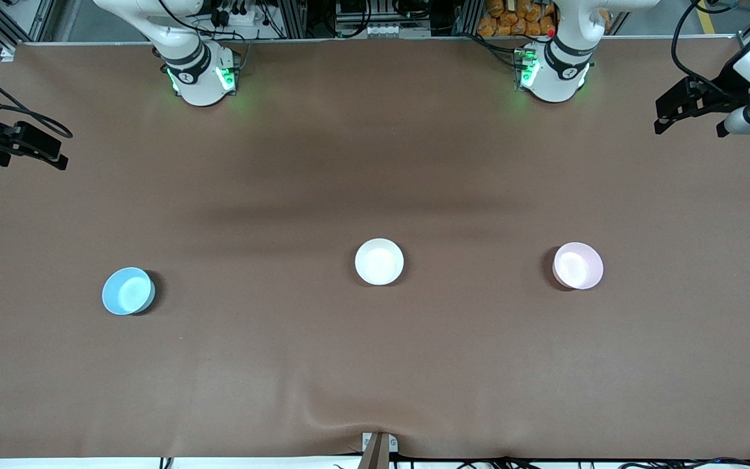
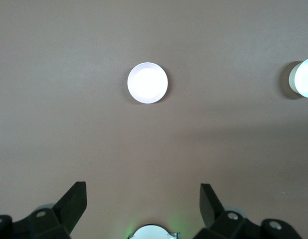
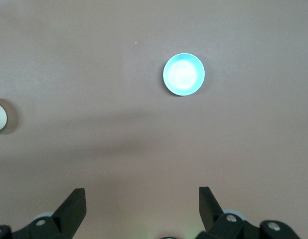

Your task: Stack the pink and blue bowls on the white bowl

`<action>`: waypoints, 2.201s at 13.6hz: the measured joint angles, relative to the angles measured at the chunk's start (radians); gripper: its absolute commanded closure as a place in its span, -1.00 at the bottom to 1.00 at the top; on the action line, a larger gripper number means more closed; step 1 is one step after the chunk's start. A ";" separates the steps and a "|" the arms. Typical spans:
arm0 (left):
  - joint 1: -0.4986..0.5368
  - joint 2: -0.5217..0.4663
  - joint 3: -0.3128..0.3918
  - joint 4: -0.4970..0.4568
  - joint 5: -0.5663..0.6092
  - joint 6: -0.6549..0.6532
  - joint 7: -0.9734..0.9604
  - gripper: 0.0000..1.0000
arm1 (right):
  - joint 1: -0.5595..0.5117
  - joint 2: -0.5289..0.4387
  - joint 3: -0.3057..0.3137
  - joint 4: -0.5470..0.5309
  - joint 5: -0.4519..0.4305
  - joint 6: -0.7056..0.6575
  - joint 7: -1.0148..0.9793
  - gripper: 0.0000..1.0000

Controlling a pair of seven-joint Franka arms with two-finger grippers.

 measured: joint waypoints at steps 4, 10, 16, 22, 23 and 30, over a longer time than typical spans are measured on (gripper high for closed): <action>0.000 0.006 0.000 0.000 0.000 0.000 0.000 -1.00 | 0.000 0.000 0.000 0.000 0.000 0.000 0.000 -1.00; 0.000 0.006 0.000 0.001 0.000 -0.005 0.000 -1.00 | 0.000 0.000 0.000 0.000 0.000 0.000 0.000 -1.00; 0.000 0.017 -0.001 0.001 0.000 -0.015 0.000 -1.00 | 0.000 0.000 0.000 0.000 0.000 0.000 0.000 -1.00; 0.014 0.093 0.002 -0.005 0.000 -0.016 0.000 -1.00 | 0.000 0.000 0.000 0.000 0.000 -0.001 0.000 -1.00; 0.017 0.111 0.004 -0.007 0.000 -0.015 0.000 -1.00 | 0.000 0.000 0.000 0.000 0.000 -0.001 0.000 -1.00; 0.079 0.179 0.005 -0.217 0.000 0.304 0.003 -1.00 | 0.000 0.000 0.000 0.000 0.000 -0.001 0.000 -1.00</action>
